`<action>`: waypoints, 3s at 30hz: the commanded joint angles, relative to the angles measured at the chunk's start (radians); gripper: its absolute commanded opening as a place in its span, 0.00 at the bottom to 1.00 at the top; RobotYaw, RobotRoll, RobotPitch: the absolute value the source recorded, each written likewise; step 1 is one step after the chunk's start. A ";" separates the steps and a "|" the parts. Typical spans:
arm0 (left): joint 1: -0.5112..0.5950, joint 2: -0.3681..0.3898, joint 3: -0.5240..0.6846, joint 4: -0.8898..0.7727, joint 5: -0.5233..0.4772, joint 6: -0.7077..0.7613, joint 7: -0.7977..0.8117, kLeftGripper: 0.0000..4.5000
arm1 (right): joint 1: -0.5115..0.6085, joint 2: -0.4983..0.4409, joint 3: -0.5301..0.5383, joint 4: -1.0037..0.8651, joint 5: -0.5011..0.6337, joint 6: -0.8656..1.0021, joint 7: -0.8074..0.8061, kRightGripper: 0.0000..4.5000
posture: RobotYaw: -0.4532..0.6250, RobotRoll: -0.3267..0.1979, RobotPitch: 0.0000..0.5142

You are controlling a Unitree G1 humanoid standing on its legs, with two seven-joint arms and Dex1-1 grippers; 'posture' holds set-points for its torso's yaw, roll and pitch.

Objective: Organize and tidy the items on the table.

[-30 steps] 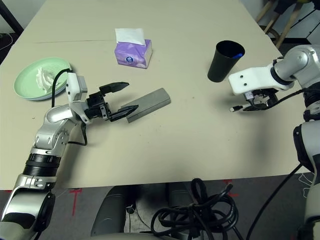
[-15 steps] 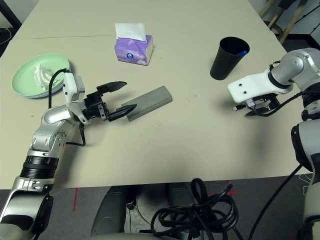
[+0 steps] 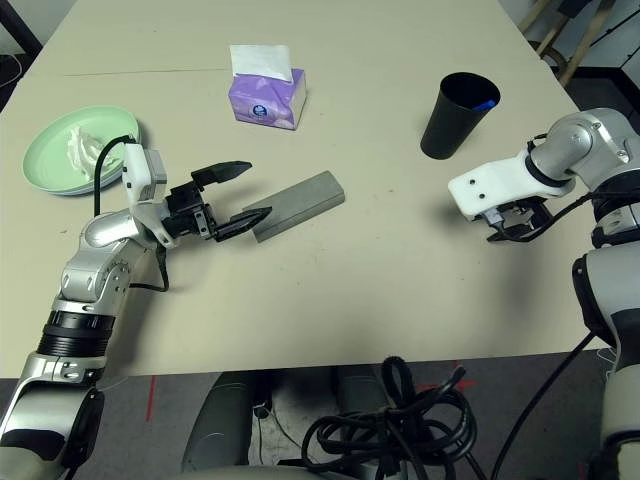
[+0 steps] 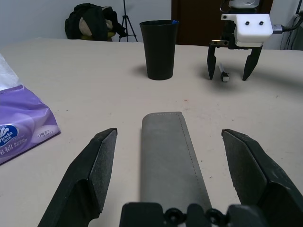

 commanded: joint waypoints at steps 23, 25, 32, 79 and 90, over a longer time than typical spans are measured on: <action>-0.046 0.001 -0.010 0.057 0.007 -0.025 -0.029 1.00 | 0.078 0.014 -0.125 -0.075 0.529 0.386 0.267 0.09 | 0.44 0.62 0.39; -0.046 0.005 -0.018 0.063 0.013 -0.038 -0.045 1.00 | 0.142 -0.029 -0.104 -0.270 0.748 0.580 0.267 0.09 | 0.44 0.62 0.38; -0.067 0.008 -0.030 0.131 0.028 -0.081 -0.093 1.00 | 0.239 -0.045 -0.298 -0.557 1.019 0.909 0.257 0.09 | 0.40 0.62 0.30; -0.173 -0.035 -0.021 0.317 0.071 -0.138 -0.079 1.00 | 0.301 0.326 -0.784 -0.801 0.924 1.133 -1.031 0.09 | 0.38 0.62 0.24; -0.163 -0.032 -0.022 0.303 0.069 -0.136 -0.080 1.00 | 0.309 0.343 -0.781 -0.788 0.911 1.108 -1.010 0.09 | 0.39 0.62 0.25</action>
